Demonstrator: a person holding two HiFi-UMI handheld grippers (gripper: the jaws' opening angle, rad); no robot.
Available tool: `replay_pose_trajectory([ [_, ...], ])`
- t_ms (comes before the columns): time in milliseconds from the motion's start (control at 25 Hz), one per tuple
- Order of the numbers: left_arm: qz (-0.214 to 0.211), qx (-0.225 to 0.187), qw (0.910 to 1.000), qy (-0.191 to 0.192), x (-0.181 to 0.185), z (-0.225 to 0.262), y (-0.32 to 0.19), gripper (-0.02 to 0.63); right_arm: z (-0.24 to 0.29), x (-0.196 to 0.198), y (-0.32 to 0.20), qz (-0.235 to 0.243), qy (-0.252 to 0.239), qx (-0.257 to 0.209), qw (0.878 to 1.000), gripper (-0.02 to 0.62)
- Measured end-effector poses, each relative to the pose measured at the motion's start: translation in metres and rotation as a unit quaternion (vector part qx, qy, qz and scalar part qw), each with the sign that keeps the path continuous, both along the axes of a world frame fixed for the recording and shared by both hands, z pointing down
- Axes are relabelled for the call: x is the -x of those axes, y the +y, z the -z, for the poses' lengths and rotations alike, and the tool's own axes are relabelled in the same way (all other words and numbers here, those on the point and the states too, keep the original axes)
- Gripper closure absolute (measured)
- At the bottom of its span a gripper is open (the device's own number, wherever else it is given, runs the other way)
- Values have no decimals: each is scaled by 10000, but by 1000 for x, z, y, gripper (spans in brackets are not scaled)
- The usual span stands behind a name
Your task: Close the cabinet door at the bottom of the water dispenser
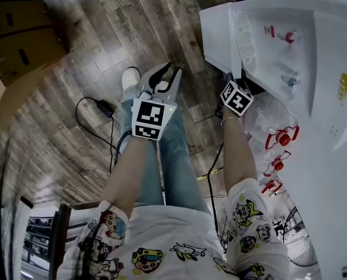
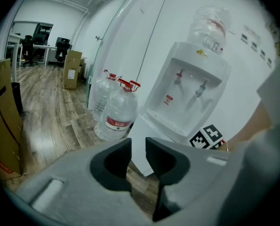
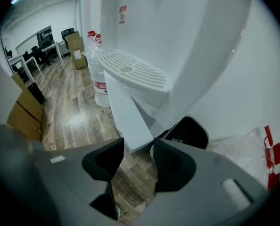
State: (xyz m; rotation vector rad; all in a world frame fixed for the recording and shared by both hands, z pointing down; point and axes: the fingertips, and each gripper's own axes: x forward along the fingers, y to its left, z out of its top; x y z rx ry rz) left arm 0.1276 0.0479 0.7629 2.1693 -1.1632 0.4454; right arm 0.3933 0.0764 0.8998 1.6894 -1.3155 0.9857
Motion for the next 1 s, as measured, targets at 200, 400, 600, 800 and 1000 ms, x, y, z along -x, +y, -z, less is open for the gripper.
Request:
replay_pose_trajectory([
  [200, 40, 3, 10000, 29, 1, -5, 2, 518, -1, -17, 1, -166, 75, -28, 9998, 393],
  [400, 54, 9, 10000, 29, 2, -8, 7, 519, -2, -26, -4, -133, 239, -43, 9996, 436],
  [600, 103, 26, 9999, 43, 4, -10, 10, 519, -1, -35, -7, -126, 332, -42, 9994, 443],
  [800, 139, -21, 9999, 17, 7, -8, 7, 518, -2, -45, -12, -174, 417, -68, 9990, 453],
  [1000, 122, -26, 9999, 0, 9, -9, 7, 518, -1, -49, -12, -118, 523, -37, 9986, 468],
])
